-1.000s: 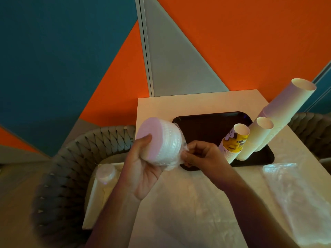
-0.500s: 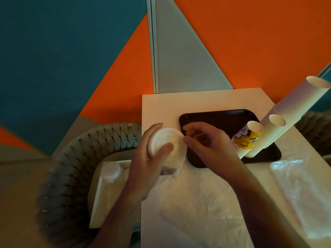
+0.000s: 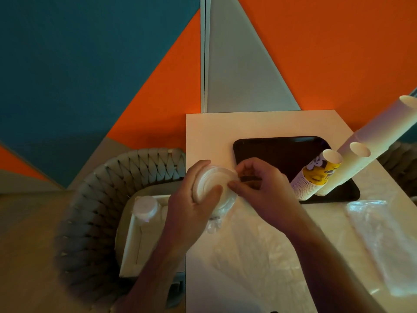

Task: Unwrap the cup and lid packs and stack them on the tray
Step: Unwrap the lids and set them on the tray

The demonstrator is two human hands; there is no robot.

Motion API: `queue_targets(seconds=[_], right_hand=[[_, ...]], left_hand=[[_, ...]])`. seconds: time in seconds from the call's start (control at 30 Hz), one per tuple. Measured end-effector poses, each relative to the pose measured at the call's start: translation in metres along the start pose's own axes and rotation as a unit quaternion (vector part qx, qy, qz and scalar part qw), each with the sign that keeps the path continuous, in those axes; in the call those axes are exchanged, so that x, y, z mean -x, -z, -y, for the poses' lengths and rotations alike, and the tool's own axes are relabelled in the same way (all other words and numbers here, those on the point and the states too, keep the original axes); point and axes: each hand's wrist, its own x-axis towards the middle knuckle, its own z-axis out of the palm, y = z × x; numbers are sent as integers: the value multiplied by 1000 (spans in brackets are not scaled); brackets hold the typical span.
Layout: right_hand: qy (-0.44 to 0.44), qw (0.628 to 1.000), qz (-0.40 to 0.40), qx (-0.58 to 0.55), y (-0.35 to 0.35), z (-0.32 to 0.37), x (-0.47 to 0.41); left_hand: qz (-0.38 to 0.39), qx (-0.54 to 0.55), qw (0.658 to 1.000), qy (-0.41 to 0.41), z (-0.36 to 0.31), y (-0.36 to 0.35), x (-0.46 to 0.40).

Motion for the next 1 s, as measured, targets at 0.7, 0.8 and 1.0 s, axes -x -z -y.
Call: queue_targets(seconds=[0.7, 0.8, 1.0], right_hand=[[-240, 935, -151, -211, 35, -143, -70], [-241, 958, -129, -83, 33, -186, -81], [-168, 970, -29, 171, 26, -224, -87]], left_hand=[[-71, 90, 988, 108, 20, -32, -17], [-74, 79, 988, 114, 22, -38, -16], [-86, 52, 989, 112, 24, -43, -16]])
